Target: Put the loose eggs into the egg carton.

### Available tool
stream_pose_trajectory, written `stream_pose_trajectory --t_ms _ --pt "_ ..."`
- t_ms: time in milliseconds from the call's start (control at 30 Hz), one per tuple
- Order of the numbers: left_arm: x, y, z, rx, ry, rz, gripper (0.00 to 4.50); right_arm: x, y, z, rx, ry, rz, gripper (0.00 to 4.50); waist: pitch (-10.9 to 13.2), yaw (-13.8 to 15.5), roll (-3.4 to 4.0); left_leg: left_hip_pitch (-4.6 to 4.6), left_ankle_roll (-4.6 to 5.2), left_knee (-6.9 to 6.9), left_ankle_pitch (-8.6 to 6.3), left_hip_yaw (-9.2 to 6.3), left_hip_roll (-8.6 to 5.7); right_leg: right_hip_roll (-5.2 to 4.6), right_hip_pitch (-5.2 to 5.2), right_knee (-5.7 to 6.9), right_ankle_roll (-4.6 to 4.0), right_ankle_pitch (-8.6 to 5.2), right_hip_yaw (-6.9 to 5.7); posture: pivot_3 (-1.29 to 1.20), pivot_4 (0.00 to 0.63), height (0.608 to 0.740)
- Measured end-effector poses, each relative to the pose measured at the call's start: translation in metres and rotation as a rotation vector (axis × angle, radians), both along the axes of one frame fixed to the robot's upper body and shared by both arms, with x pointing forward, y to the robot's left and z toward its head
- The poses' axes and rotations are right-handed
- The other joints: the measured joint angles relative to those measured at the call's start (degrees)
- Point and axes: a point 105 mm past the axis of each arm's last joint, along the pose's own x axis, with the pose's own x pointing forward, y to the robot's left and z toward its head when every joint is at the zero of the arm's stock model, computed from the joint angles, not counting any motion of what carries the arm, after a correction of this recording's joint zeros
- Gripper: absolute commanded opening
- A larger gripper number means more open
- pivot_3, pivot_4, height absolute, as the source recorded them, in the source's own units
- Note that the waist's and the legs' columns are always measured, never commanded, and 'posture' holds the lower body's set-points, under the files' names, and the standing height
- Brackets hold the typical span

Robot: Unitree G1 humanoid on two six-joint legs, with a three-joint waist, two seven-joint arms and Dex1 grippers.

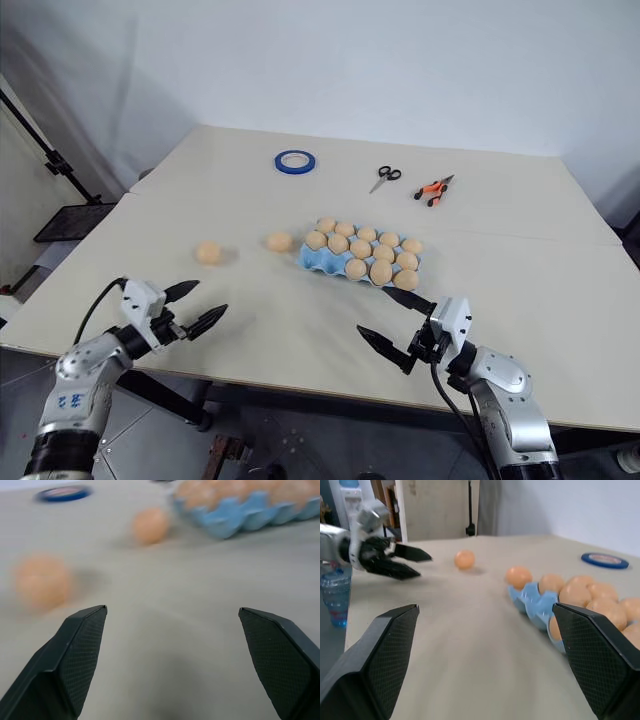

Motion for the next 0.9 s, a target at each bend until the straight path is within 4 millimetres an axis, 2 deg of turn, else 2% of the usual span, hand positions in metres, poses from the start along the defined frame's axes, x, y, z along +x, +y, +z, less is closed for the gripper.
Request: stream_pose_trajectory --t_ms 167,267,400,533,567,700,900 --pt "-0.002 -0.005 0.005 -0.062 -0.024 0.058 4.48 0.006 -0.003 -0.006 0.0 0.006 -0.014 4.5 0.0 -0.1 0.0 0.02 -0.01 -0.08 0.0 -0.09 -0.01 0.02 0.16 -0.11 -0.02 0.0 -0.04 0.0 0.15 0.74" --pt "0.004 -0.01 0.007 -0.092 -0.025 0.072 4.48 0.012 -0.004 -0.007 0.022 -0.002 -0.042 4.5 0.0 -0.1 0.0 0.02 -0.04 -0.08 0.03 -0.14 0.0 0.09 0.16 -0.12 -0.03 0.0 -0.04 0.0 0.15 0.74" --pt "0.032 -0.037 0.032 -0.117 -0.081 0.027 4.48 0.023 -0.003 -0.006 0.054 -0.018 -0.101 4.5 0.0 0.1 0.0 0.02 -0.08 -0.03 0.13 -0.26 -0.06 0.11 0.23 -0.1 -0.02 0.0 -0.1 0.0 0.15 0.74" --pt "0.08 -0.062 0.05 -0.135 -0.062 0.016 4.48 0.027 -0.006 -0.006 0.061 -0.021 -0.131 4.5 0.0 0.2 -0.01 0.02 -0.12 0.01 0.32 -0.27 -0.14 0.11 0.26 -0.12 0.03 0.02 -0.19 0.0 0.15 0.74" --pt "0.085 -0.065 0.053 -0.134 -0.063 0.012 4.48 0.026 -0.006 -0.006 0.062 -0.021 -0.132 4.5 0.0 0.2 -0.01 0.02 -0.08 0.01 0.35 -0.26 -0.13 0.11 0.26 -0.14 0.05 0.03 -0.2 0.0 0.15 0.74" --pt "0.117 -0.085 0.059 -0.131 -0.006 0.004 4.48 0.024 -0.008 -0.006 0.065 -0.024 -0.15 4.5 0.0 0.0 -0.01 0.0 -0.09 -0.01 0.39 -0.07 -0.06 0.26 0.14 -0.14 0.14 -0.02 -0.27 0.0 0.15 0.74" --pt "0.137 -0.103 0.05 -0.095 0.094 0.023 4.48 0.018 -0.01 0.002 0.074 -0.053 -0.175 4.5 0.0 -0.1 -0.02 -0.2 -0.25 -0.05 0.38 0.24 0.1 0.45 -0.39 -0.04 0.13 -0.1 -0.05 0.0 0.15 0.74"
